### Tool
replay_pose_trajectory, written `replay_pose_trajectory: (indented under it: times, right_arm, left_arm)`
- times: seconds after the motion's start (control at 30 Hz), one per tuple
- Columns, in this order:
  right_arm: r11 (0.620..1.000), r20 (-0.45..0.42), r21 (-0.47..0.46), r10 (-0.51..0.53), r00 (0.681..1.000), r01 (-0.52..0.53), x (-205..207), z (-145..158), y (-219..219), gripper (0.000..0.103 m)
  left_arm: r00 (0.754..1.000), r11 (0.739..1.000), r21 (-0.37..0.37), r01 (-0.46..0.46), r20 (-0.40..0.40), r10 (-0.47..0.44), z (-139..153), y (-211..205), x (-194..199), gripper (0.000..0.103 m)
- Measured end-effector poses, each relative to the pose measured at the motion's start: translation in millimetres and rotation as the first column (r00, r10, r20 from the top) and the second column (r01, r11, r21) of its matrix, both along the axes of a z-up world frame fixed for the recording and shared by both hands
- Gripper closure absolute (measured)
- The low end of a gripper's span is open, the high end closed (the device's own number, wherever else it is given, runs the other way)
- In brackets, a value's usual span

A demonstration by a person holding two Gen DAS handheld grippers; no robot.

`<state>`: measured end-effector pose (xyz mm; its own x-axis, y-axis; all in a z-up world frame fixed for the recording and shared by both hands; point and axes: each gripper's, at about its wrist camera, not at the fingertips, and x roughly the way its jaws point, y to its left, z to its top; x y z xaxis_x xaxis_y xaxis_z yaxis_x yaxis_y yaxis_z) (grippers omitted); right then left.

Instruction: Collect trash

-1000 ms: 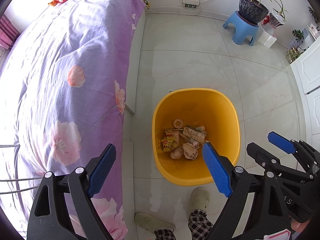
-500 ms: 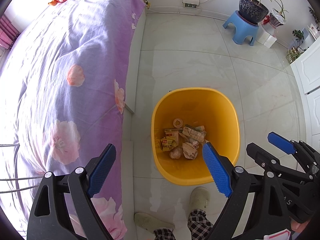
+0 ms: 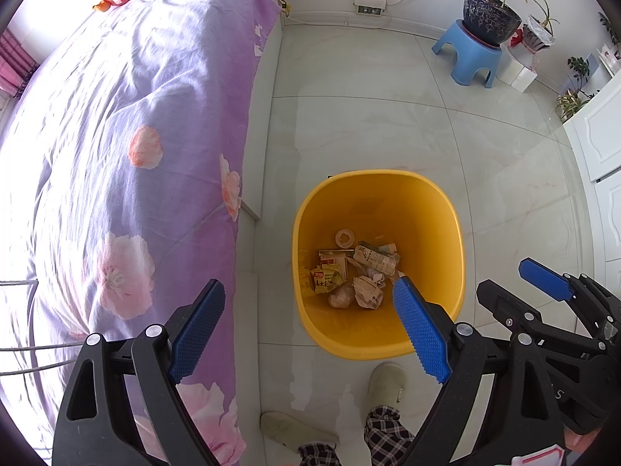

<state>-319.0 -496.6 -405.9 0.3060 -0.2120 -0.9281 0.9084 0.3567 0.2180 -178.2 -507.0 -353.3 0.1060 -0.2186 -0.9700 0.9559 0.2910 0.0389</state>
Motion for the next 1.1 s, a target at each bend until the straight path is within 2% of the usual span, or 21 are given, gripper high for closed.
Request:
replay_pose_trajectory:
  times: [0.47, 0.7, 0.87, 1.0, 1.1]
  right_arm:
    - [1.000, 0.001, -0.001, 0.001, 1.000, -0.001, 0, 2, 0, 0.040]
    - [1.000, -0.005, 0.001, 0.003, 1.000, -0.003, -1, 7, -1, 0.040]
    - [1.000, -0.009, -0.008, -0.003, 1.000, 0.003, -7, 27, 2, 0.039]
    - [1.000, -0.009, -0.028, 0.004, 1.000, -0.004, -13, 53, 6, 0.038]
    - [0.999, 0.001, -0.048, 0.005, 1.000, -0.005, -19, 78, 11, 0.036]
  left_arm:
    - [1.000, 1.000, -0.001, 0.000, 0.003, 0.000, 3, -1, 0, 0.015]
    - [1.000, 1.000, 0.001, -0.006, 0.007, 0.006, 14, -2, -1, 0.015]
    - [1.000, 1.000, -0.001, -0.015, 0.002, 0.015, 33, 0, -4, 0.015]
    - [1.000, 1.000, -0.018, -0.015, -0.007, 0.014, 59, 2, -10, 0.027]
    - [1.000, 0.999, -0.040, -0.015, -0.008, 0.015, 83, 5, -14, 0.032]
